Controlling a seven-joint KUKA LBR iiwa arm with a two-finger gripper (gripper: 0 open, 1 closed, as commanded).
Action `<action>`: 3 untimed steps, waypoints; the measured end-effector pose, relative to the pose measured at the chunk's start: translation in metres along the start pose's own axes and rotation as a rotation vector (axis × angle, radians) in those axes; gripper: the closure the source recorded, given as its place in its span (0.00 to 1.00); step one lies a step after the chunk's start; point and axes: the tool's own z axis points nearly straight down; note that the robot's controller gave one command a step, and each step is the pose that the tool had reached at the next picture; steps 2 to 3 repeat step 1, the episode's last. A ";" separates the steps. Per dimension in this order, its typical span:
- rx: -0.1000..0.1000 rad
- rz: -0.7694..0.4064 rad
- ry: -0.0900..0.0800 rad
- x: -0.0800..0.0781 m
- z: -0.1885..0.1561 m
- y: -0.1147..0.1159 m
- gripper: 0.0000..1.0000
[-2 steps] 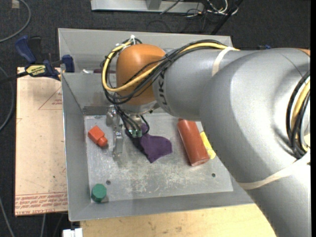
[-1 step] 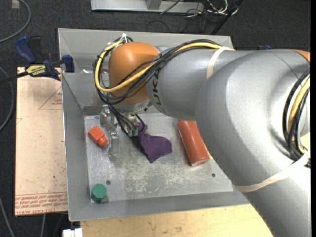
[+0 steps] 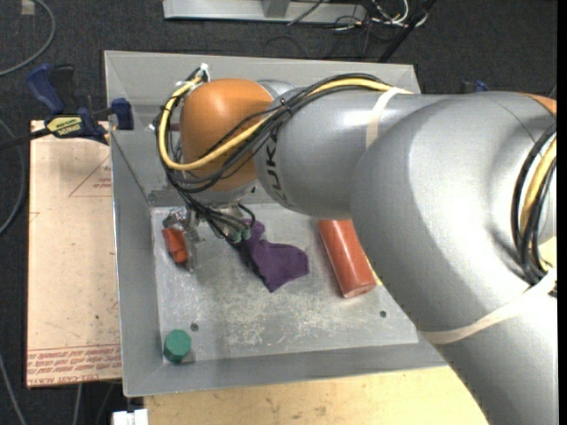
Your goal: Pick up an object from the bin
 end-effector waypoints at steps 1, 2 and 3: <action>0.000 0.000 0.000 0.000 0.000 0.000 1.00; 0.000 0.000 0.000 0.000 0.000 0.000 1.00; 0.000 0.000 0.000 0.000 0.000 0.000 1.00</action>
Offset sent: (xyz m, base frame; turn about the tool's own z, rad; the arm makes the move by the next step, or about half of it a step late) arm -0.0715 -0.0232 -0.0008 -0.1338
